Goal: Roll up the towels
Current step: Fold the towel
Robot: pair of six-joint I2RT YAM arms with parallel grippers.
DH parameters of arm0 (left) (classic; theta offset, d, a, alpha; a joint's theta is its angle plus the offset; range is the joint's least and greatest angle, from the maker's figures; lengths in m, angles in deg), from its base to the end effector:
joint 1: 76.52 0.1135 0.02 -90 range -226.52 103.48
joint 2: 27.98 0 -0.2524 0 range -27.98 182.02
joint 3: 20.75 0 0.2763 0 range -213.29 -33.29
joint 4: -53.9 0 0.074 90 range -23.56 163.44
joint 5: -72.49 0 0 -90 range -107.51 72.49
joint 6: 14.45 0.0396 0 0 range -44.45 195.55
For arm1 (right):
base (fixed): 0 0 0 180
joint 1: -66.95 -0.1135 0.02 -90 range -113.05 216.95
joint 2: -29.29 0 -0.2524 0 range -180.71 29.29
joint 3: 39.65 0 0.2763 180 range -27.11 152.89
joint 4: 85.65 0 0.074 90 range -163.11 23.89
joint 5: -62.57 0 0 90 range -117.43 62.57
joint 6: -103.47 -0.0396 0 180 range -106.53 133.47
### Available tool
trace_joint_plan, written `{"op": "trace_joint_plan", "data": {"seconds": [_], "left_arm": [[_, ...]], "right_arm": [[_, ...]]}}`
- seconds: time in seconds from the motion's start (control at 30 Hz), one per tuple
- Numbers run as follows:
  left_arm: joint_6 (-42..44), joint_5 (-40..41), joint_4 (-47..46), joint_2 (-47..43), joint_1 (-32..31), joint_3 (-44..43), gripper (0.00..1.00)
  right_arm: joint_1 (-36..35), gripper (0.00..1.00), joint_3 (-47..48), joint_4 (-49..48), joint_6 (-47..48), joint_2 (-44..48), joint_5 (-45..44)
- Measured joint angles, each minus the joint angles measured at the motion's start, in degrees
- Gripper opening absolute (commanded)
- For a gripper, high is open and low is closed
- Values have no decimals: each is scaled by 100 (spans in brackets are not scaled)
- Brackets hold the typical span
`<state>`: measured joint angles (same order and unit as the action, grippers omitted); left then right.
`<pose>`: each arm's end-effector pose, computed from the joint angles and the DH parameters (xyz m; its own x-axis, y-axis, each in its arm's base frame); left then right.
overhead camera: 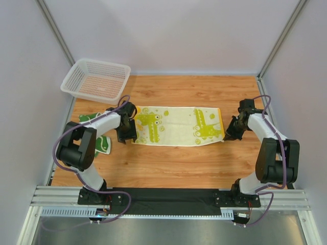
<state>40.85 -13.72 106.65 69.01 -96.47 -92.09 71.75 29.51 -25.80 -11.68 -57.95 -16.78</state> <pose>0.3041 -0.1076 0.1332 -0.9437 -0.2617 -0.2022 -0.2546 0.9651 -0.0612 0.2937 -0.0173 0.1694 -0.8635 0.4916 -0.1125 0.4537 0.8546 0.2525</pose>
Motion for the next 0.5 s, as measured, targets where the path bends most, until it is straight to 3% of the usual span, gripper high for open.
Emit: {"op": "trace_joint_plan", "data": {"seconds": [0.17, 0.5], "left_arm": [[-2, 22, -129, 57, -4, 0, 54], [-61, 79, -278, 146, -24, -63, 25]], "right_arm": [[0, 0, 0, -2, 0, 7, 35], [0, 0, 0, -4, 2, 7, 70]]}}
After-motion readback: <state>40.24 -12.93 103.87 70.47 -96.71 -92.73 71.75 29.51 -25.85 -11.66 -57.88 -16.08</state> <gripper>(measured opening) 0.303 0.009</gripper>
